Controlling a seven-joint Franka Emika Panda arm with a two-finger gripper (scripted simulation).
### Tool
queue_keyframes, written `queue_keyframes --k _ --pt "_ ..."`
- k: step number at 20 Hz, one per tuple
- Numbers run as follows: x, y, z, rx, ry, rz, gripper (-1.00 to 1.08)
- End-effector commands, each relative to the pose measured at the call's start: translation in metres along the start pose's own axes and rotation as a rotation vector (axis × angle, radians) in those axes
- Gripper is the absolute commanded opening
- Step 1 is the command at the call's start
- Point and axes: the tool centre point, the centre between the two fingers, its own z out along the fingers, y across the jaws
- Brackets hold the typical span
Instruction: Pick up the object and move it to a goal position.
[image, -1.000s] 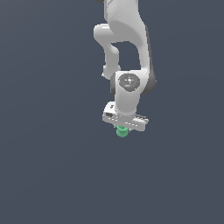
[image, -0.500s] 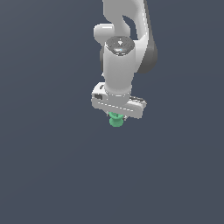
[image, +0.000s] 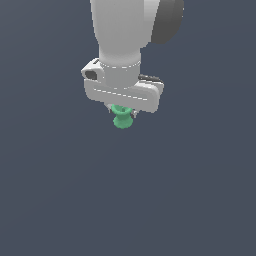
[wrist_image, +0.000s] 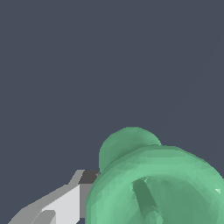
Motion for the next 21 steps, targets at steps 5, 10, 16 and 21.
queue_keyframes --k 5,10,16,21 --pt "0.009 0.016 -0.055 -0.001 -0.002 -0.001 -1.0" --pt "0.014 0.022 -0.08 -0.001 -0.002 -0.001 -1.0" --pt "0.018 0.026 -0.094 -0.001 -0.002 -0.001 -1.0" --pt "0.019 0.026 -0.094 -0.001 -0.002 -0.001 -1.0"
